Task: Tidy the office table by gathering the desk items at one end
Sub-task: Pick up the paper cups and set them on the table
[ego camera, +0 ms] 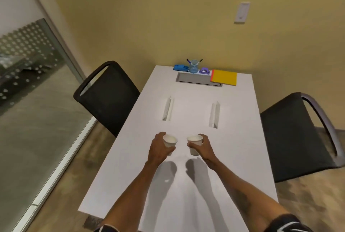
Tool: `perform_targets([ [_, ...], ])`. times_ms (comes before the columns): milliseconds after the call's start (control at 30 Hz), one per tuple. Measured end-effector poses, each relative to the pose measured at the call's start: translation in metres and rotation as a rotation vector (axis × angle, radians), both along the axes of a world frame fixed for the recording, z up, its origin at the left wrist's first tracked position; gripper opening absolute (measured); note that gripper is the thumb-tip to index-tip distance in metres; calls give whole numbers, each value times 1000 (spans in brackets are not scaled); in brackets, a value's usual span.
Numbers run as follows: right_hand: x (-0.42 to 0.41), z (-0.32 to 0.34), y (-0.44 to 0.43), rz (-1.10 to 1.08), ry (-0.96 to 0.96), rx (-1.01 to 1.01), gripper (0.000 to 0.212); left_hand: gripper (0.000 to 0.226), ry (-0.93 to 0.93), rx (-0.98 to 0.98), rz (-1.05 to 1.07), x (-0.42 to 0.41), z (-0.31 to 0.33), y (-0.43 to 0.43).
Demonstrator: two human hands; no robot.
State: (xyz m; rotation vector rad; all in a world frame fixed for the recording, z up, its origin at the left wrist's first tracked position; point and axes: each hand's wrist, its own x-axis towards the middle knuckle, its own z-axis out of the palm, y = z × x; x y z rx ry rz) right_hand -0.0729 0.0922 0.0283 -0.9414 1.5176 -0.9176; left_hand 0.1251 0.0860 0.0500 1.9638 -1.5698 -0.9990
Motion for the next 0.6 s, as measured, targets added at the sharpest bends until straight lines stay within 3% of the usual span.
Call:
perform_targets([
  [367,31,-8,-27,-305,196,33,59,77,4,53,-285,27,-20,-95],
  [600,27,-17,-33,-401,361,174,77,76,4,62,-387,22,-34,-120],
])
